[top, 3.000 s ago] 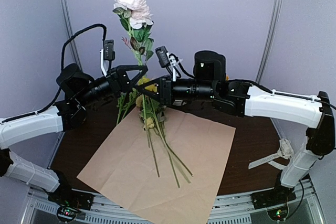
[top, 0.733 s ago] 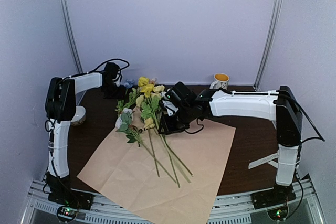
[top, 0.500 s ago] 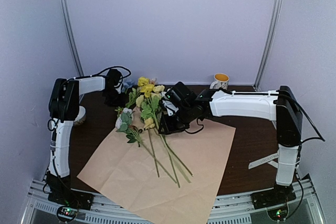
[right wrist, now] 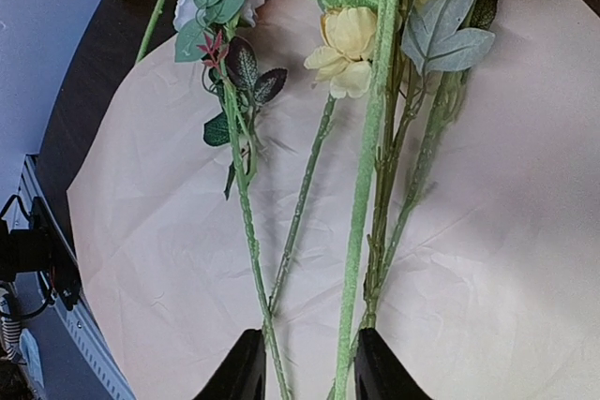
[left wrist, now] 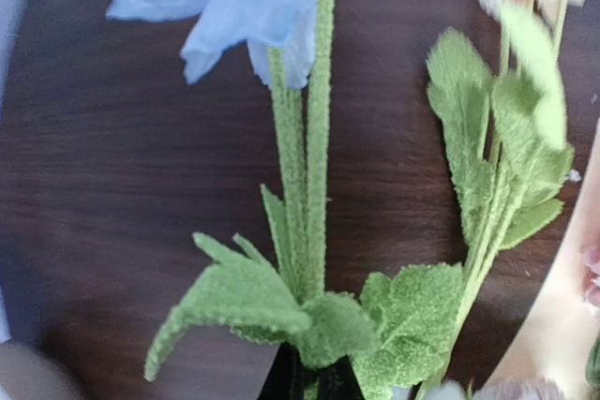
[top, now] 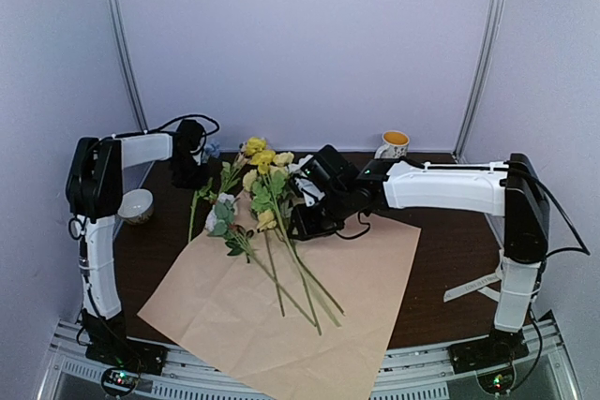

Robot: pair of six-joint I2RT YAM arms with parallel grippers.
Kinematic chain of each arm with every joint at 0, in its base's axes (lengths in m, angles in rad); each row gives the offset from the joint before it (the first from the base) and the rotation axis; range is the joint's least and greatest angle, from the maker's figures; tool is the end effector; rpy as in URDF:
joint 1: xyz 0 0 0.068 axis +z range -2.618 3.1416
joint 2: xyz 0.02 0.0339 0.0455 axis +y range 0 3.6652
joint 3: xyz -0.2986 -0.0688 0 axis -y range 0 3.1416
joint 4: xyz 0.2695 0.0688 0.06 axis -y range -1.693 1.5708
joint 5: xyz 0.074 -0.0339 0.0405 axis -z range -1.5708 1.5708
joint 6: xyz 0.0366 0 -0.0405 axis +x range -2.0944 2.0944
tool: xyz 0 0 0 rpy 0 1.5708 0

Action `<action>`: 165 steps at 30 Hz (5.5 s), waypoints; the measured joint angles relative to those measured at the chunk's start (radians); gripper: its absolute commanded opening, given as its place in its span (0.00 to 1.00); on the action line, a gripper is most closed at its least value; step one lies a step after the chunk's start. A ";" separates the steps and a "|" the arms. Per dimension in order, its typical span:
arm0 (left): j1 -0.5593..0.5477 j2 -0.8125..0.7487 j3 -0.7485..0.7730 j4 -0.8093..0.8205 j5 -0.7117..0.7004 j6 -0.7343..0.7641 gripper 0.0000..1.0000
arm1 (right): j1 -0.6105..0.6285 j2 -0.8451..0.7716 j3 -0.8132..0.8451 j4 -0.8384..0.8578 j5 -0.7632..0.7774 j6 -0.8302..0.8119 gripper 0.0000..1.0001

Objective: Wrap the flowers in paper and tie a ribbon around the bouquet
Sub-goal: Pick up the fake flower from the corner of the board, then pass from the left arm to the right, then place the fake flower on the flattened wrapping paper, then pick up the fake flower from the corner of the board.

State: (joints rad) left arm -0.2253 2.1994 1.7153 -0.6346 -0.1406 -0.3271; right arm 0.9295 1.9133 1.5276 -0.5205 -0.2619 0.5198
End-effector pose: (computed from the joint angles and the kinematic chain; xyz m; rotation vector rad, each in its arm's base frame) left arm 0.4984 -0.1090 0.1835 -0.1790 2.6637 0.0134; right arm 0.2676 0.3743 0.2629 -0.6637 2.5964 0.8764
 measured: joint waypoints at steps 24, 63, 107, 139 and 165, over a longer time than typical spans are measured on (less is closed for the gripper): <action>-0.374 -0.934 -0.323 0.510 -0.489 0.401 0.00 | 0.015 -0.282 -0.147 0.261 -0.155 -0.167 0.43; -0.510 -1.039 -0.159 0.556 0.027 0.255 0.00 | 0.058 -0.357 -0.157 0.539 -0.271 -0.196 0.57; -0.038 -0.775 -0.492 0.225 0.082 -0.015 0.18 | -0.105 0.113 0.124 -0.054 0.005 -0.035 0.02; -0.063 -0.274 -0.507 0.159 0.204 0.061 0.21 | -0.093 0.200 0.220 -0.135 0.042 -0.127 0.25; -0.095 -0.180 -0.349 -0.023 -0.039 0.091 0.00 | -0.093 0.153 0.180 -0.086 -0.012 -0.103 0.27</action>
State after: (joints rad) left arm -0.3199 2.0193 1.3659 -0.6571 -0.1799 -0.2359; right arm 0.8364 2.0663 1.7073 -0.6064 -0.2737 0.4168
